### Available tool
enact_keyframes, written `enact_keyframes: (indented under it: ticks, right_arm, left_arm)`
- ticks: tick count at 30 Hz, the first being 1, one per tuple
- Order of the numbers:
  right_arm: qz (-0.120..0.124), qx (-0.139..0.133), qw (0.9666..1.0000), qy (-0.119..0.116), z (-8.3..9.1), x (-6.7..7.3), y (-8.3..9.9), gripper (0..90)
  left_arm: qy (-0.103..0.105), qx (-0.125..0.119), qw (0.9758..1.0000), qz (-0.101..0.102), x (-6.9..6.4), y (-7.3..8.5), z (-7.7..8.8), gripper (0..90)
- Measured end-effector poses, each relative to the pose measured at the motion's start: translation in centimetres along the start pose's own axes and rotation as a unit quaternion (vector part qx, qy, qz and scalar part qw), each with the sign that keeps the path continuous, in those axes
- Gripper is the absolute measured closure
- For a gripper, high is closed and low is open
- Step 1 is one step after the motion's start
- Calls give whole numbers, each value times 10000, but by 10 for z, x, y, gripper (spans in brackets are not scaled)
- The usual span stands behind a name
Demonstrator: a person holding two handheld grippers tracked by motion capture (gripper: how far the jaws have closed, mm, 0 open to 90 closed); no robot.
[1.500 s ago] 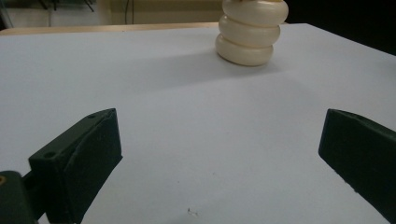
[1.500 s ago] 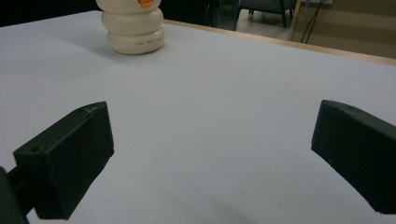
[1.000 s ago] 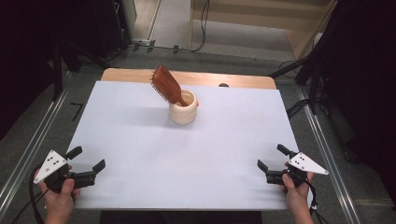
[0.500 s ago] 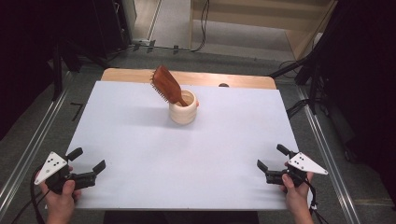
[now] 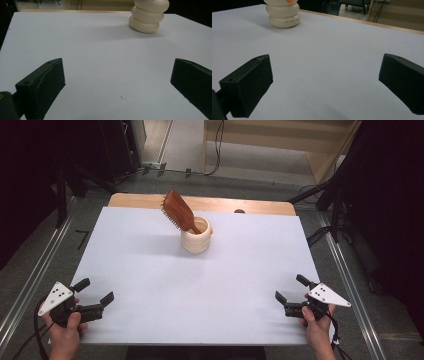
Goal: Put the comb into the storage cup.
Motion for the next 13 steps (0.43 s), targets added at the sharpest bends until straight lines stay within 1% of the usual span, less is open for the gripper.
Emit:
enact_keyframes:
  ticks: [11,13]
  right_arm:
    - [12,-4,10000,-1,0,0,0,0]
    - [-16,5,10000,3,0,0,0,0]
  left_arm:
    - [10,4,10000,10,0,0,0,0]
    - [18,3,10000,14,0,0,-1,0]
Point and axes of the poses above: each handheld gripper's, and its own axes: z roughly backward along the jaws, y roughly out of its underside, x roughly to its left, the point moved 2 cm from there along -z, roughly forward along the jaws, and after that the axes turned 1 degree about x, right-handed, at the moved point
